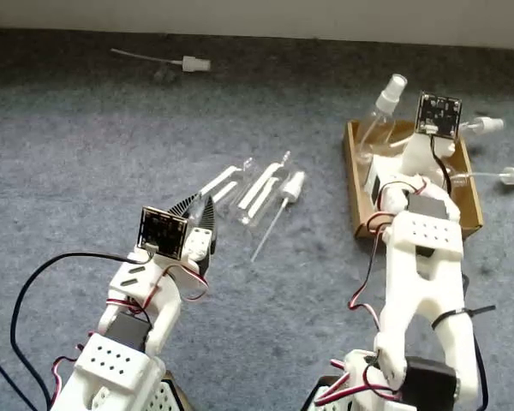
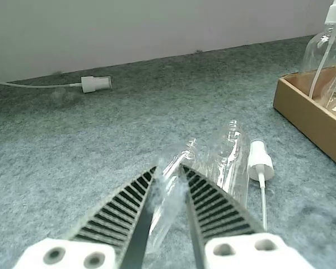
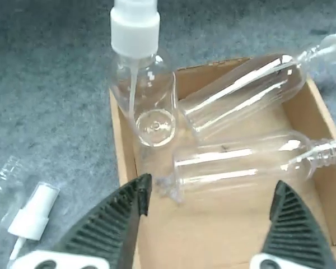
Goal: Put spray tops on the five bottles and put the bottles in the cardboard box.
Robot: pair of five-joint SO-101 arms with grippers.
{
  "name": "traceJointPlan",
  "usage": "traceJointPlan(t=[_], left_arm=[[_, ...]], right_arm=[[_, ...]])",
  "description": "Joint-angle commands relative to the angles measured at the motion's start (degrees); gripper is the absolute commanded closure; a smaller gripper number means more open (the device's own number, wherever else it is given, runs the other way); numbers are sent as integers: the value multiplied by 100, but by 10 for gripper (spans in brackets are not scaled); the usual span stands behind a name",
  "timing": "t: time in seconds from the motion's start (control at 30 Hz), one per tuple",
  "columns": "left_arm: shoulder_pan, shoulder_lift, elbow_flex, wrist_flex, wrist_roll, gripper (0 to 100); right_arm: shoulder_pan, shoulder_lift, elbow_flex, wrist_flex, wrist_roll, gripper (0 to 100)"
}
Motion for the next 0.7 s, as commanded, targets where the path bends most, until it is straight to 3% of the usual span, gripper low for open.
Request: traceJointPlan(t=[0.0, 0.23, 0.33, 0.5, 0.67], left_arm=[[-101, 13, 145, 18, 18, 995], [-101, 13, 145, 18, 18, 995], [-101, 13, 145, 18, 18, 995], [-101, 13, 145, 18, 18, 995], [-110, 13, 145, 18, 18, 995]], right_arm=[[75, -796, -374, 945, -44, 709], [40, -1798, -110, 1613, -62, 724], [-13, -2097, 418, 1631, -185, 808], [-382, -2554, 1226, 1631, -1213, 967], [-866, -3099, 1859, 1631, -1301, 990]])
